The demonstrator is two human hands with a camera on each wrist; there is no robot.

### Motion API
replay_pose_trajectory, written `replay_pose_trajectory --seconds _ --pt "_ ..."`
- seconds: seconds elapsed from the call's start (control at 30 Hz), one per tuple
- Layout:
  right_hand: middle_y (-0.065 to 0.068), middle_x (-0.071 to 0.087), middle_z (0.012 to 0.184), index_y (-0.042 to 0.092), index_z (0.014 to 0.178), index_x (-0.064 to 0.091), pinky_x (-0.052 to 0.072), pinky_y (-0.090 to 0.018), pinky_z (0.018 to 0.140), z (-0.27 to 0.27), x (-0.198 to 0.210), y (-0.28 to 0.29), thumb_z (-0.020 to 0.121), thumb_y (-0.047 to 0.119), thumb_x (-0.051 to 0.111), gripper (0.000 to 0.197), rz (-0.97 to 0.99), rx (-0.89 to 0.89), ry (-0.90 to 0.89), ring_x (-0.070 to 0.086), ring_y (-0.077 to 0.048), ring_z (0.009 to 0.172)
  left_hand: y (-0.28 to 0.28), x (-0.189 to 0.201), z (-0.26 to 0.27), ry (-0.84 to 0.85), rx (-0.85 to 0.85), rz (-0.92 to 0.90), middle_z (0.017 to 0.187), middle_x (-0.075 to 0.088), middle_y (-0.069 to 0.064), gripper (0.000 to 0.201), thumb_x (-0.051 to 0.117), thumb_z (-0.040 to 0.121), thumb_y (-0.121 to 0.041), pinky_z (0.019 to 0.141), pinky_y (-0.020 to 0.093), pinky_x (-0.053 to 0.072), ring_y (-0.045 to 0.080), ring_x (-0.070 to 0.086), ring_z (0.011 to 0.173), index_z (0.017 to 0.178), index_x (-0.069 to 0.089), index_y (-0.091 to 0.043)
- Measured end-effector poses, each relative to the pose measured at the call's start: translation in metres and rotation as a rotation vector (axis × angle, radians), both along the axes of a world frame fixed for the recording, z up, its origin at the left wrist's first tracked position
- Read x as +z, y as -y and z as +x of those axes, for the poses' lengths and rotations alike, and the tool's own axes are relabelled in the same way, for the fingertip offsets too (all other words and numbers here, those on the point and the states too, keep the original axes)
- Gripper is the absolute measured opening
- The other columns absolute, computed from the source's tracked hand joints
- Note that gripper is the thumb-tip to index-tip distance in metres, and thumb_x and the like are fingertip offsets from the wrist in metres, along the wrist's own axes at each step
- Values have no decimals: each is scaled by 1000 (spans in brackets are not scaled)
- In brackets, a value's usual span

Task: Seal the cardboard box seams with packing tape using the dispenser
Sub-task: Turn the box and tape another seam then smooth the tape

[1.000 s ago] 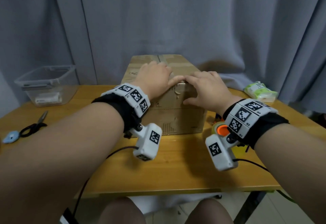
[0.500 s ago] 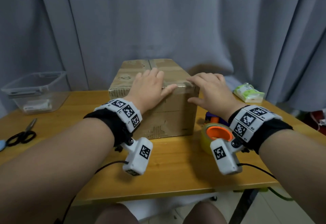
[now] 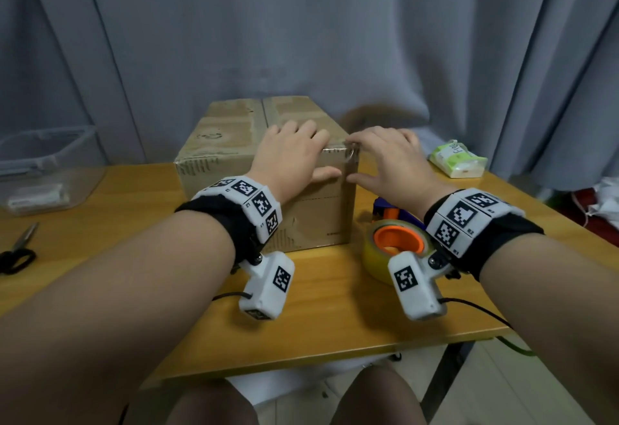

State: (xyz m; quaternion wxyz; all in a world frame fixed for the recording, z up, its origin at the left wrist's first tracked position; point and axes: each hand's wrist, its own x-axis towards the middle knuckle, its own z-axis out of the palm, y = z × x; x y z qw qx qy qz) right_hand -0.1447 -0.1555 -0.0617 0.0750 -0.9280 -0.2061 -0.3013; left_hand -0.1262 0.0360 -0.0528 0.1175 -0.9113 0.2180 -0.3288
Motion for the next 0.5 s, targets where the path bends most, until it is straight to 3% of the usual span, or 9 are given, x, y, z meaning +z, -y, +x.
replay_pose_trajectory --seconds 0.2,0.43,0.5 --pt "0 45 135 24 138 43 22 -39 106 -3 -9 1 76 45 72 72 148 -66 -6 40 -19 129 -12 3 -1 -42 -14 -23 111 56 4 61 44 81 -69 79 39 38 28 53 101 111 55 -17" --pt "2 52 138 19 139 45 19 -34 107 -17 -18 -4 87 44 60 59 106 -139 51 43 -16 129 -40 14 -6 -110 -13 -21 105 58 5 65 38 82 -71 81 39 44 26 55 95 108 57 -15" --pt "1 52 138 17 138 47 20 -34 108 -19 -19 -11 88 43 59 58 102 -135 55 44 -16 129 -29 19 -4 -175 -117 -104 104 62 6 58 39 88 -63 81 39 45 27 58 96 106 59 -13"
